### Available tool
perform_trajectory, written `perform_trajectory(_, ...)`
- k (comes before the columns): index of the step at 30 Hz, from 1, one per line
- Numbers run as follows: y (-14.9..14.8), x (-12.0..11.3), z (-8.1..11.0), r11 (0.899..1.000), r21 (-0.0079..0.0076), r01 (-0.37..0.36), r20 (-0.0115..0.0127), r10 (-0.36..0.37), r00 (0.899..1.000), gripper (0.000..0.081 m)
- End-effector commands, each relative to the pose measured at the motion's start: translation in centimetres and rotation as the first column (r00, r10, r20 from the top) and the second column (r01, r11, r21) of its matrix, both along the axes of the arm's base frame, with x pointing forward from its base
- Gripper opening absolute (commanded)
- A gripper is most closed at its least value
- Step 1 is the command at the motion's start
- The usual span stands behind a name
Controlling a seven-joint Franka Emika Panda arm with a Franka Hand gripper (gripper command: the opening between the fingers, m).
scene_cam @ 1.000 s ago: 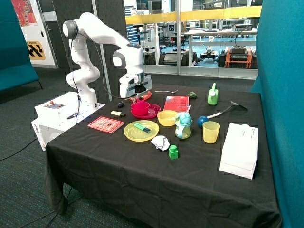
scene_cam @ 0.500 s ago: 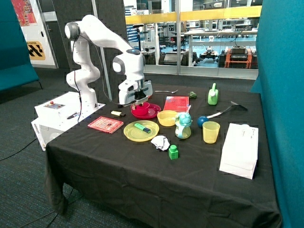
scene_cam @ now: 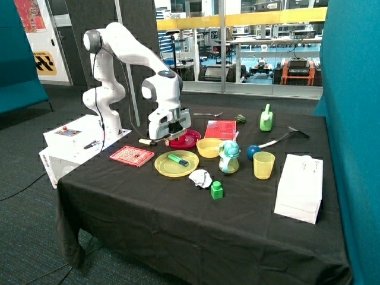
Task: Put a highlighter on each book
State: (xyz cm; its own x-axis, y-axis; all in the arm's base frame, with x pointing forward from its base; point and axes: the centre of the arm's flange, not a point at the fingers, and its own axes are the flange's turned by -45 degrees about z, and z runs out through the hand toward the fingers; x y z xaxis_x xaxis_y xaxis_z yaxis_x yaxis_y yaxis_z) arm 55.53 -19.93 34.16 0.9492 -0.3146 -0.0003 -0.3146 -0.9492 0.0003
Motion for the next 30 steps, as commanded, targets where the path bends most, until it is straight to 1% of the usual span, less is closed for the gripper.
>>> perform_trajectory(1, -1.2, 0.4, -1.5, 1.0, 0.0002, 0.005, 0.0004, -0.005, 1.0, 0.0389)
perform_trajectory(4, -2.2, 0.3, -1.9, 1.0, 0.0002, 0.009, 0.0004, -0.009, 1.0, 0.0385)
perform_trajectory(10, -3.0, -0.1, -2.2, 1.0, 0.0002, 0.014, 0.0004, -0.014, 1.0, 0.0372)
perform_trajectory(18, -3.9, -0.7, -3.1, 1.0, 0.0002, 0.029, 0.0004, -0.029, 1.0, 0.0388)
perform_trajectory(30, -4.1, 0.2, -3.9, 1.0, 0.0002, 0.025, 0.0004, -0.025, 1.0, 0.0399)
